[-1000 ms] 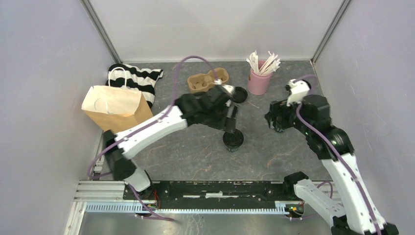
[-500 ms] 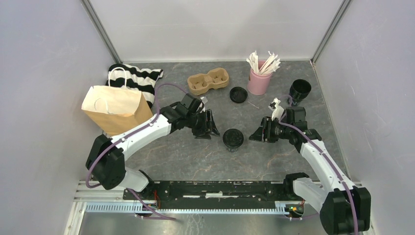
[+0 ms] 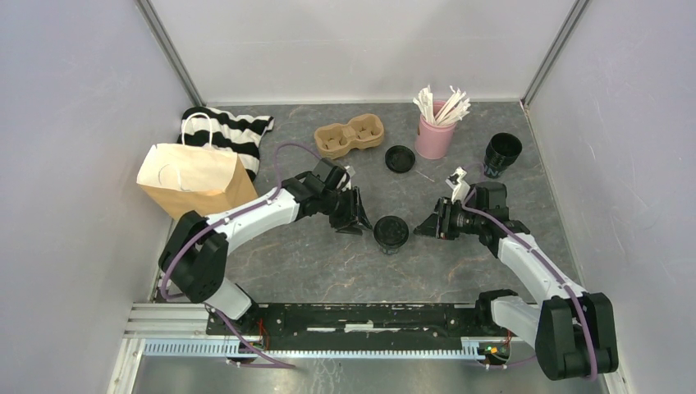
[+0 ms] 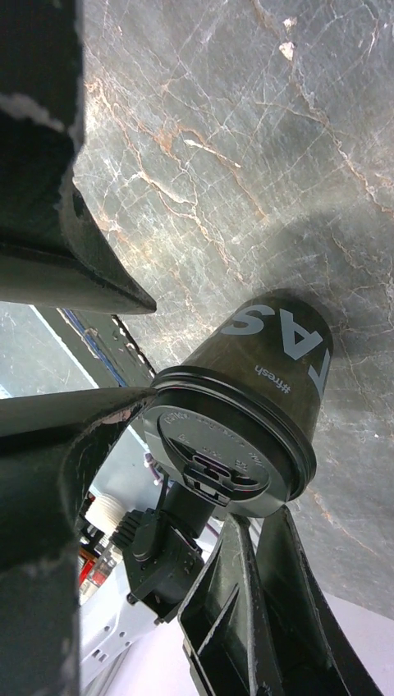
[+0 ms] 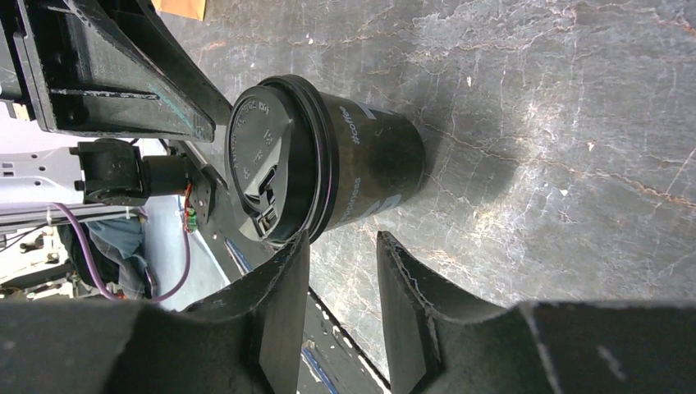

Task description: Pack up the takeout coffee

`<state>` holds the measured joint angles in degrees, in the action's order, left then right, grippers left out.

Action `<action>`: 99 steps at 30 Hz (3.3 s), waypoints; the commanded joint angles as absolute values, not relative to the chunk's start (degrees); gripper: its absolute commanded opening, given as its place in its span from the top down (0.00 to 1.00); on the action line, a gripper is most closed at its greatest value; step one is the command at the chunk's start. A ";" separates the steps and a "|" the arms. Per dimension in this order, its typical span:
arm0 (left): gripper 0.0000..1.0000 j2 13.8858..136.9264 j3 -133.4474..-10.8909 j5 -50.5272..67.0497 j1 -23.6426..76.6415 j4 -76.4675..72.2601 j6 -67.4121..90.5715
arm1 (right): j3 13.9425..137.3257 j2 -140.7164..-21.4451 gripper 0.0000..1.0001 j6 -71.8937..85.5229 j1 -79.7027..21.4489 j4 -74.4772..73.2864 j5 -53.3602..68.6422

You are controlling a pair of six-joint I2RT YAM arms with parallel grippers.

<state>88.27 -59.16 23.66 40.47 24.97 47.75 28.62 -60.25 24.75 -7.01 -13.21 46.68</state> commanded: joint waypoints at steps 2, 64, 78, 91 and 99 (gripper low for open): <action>0.56 89.23 -59.70 25.69 40.43 22.17 47.81 | 26.72 -61.73 0.59 27.06 -6.86 -5.46 49.31; 0.47 93.13 -65.20 22.28 41.09 26.56 44.13 | 28.13 -64.64 0.60 29.28 -6.86 -0.86 51.07; 0.48 93.98 -65.94 22.19 41.37 27.40 43.31 | 27.20 -66.31 0.61 29.32 -7.04 -0.43 51.33; 0.48 96.29 -64.54 18.47 43.07 30.96 43.24 | 26.30 -68.69 0.63 23.27 -7.81 -5.75 46.26; 0.49 98.07 -60.47 13.88 42.98 32.34 42.03 | 23.12 -72.08 0.66 17.33 -7.89 -11.89 34.44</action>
<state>94.89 -64.25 20.08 42.26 28.25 45.32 26.74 -68.93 25.47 -7.22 -2.72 49.78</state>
